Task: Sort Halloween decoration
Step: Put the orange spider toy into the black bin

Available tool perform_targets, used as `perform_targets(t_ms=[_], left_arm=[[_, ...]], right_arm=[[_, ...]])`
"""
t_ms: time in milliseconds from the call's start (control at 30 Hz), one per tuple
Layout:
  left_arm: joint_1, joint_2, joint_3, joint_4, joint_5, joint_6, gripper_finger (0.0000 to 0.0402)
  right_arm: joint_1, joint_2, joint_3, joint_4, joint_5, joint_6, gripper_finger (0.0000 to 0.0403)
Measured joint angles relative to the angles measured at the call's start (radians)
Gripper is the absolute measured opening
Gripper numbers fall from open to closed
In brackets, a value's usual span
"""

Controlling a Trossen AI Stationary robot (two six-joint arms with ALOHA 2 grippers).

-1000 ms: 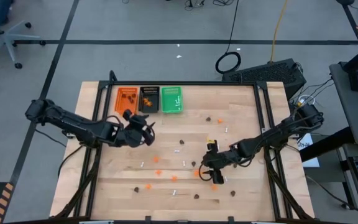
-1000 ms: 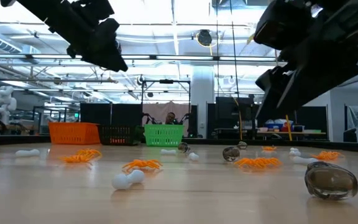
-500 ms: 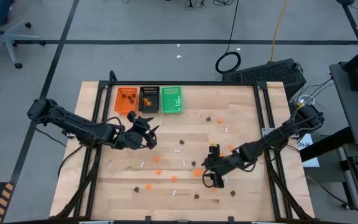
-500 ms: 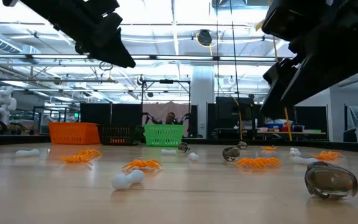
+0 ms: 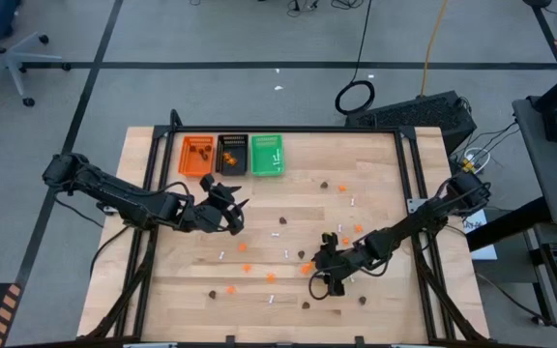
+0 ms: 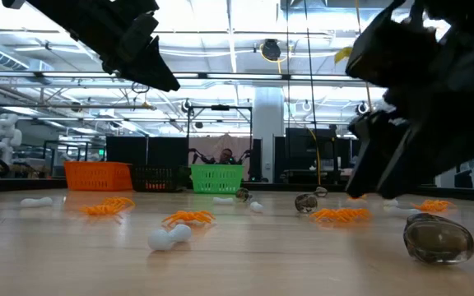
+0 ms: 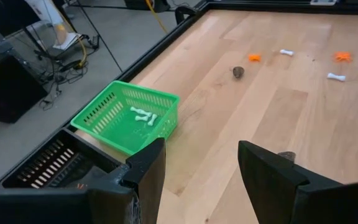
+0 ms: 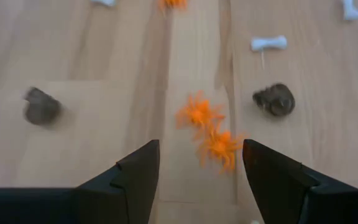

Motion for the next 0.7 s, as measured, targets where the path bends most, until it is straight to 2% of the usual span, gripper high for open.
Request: perform_targets(t_ms=[167, 300, 633, 700], left_arm=[[0.0, 0.003, 0.0, 0.0, 0.019, -0.001, 0.02], [0.0, 0.03, -0.001, -0.001, 0.028, -0.001, 0.02], [0.0, 0.116, -0.001, 0.002, 0.029, 0.001, 0.02], [0.0, 0.117, -0.001, 0.002, 0.041, 0.008, 0.02]], right_arm=[[-0.01, 0.045, 0.0, -0.001, 0.02, 0.023, 0.0208], [-0.018, 0.064, 0.002, 0.006, 0.028, 0.032, 0.0179], [-0.031, 0.069, 0.003, 0.006, 0.028, -0.027, 0.0028], [-0.035, 0.063, 0.003, 0.003, 0.025, -0.052, 0.0008]])
